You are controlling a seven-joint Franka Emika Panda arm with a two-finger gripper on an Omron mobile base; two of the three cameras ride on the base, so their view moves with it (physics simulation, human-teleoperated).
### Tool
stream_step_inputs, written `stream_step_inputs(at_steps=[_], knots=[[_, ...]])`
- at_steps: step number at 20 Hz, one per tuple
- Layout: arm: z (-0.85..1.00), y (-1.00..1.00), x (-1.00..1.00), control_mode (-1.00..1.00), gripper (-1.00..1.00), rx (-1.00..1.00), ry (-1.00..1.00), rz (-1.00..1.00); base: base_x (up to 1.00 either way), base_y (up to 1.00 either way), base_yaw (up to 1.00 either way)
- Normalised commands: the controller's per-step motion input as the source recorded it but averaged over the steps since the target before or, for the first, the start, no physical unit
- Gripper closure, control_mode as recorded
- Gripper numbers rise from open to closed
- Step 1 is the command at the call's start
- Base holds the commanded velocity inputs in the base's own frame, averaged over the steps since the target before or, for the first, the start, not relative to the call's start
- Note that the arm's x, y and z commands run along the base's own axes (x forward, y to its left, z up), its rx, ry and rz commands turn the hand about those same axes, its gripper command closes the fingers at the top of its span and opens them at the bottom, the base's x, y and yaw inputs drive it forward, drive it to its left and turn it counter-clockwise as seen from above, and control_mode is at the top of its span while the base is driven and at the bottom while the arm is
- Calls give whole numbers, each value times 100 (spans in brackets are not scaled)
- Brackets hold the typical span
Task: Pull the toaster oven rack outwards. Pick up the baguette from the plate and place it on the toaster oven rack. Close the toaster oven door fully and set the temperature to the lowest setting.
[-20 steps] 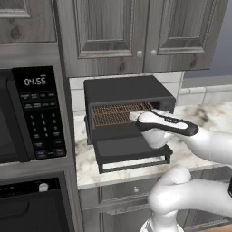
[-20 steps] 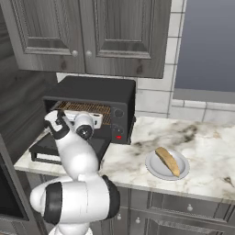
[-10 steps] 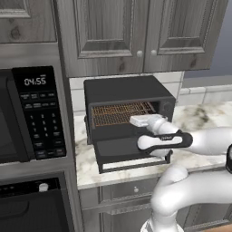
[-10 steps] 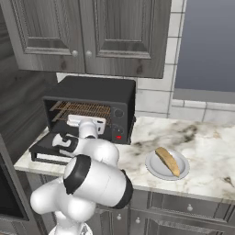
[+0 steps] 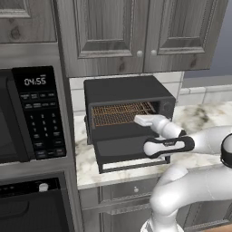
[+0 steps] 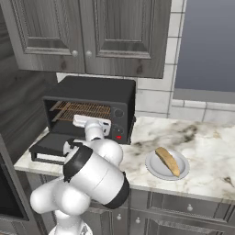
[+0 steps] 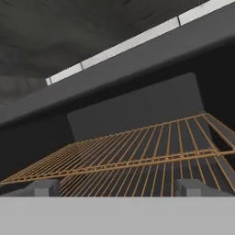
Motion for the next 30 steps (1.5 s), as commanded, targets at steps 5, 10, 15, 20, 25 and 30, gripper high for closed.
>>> stream_step_inputs(at_steps=[5,10,15,20,25,30], knots=[[-3,0,1,-100,-100,9,1,-7,0,0,0],[-9,2,13,-100,-100,2,0,-10,0,0,0],[-10,13,22,-100,-100,0,0,-7,0,0,0],[-11,36,10,-100,-100,0,0,-8,0,0,0],[-11,58,0,-100,-100,0,0,-11,0,0,0],[-2,61,13,-100,-100,0,0,-12,0,0,0]])
